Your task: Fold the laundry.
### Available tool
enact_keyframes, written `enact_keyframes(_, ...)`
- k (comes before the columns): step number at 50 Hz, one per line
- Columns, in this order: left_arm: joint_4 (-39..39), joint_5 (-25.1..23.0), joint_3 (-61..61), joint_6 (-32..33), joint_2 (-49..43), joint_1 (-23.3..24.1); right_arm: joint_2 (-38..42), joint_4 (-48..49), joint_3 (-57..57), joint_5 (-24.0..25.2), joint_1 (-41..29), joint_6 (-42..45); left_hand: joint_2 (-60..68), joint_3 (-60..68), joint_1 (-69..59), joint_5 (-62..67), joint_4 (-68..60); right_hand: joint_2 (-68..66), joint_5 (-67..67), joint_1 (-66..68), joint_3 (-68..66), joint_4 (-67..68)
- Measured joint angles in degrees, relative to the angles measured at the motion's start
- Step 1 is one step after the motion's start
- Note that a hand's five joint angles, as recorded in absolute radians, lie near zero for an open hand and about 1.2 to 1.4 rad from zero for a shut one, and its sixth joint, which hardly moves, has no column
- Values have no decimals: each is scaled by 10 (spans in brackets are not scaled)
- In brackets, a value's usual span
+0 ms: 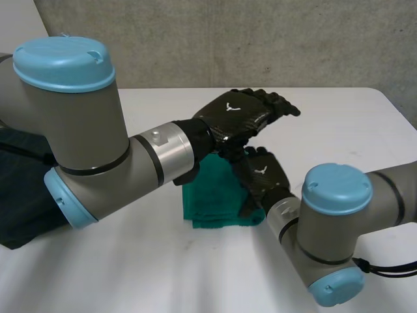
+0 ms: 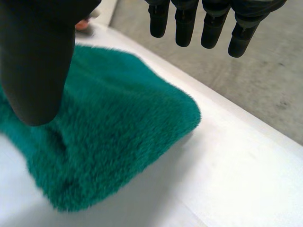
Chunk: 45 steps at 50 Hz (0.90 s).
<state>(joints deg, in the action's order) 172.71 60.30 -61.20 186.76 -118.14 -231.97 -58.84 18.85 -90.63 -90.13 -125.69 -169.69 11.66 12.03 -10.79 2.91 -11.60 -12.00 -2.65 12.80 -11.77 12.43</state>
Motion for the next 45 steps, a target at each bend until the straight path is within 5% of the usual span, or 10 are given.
enact_keyframes(18, 3, 0, -16, -1, 20, 4, -4, -22, -38, -35, 30, -261, 0, 0, 0, 0, 0, 0, 0, 0, 0, 0)
enact_keyframes(33, 4, -2, -30, -1, 29, -5, 58, 0, -6, -10, 24, -228, 0, 0, 0, 0, 0, -14, -9, 11, -11, 9)
enact_keyframes(40, 4, -3, -38, -1, 32, -9, 90, 4, 29, -12, 29, -203, 0, 0, 0, 0, 0, -458, -445, 411, -463, 474)
enact_keyframes(45, 5, -4, -42, -1, 34, -13, 90, 24, 41, -18, 50, -199, 0, 0, 0, 0, 0, -511, -489, 452, -519, 557)
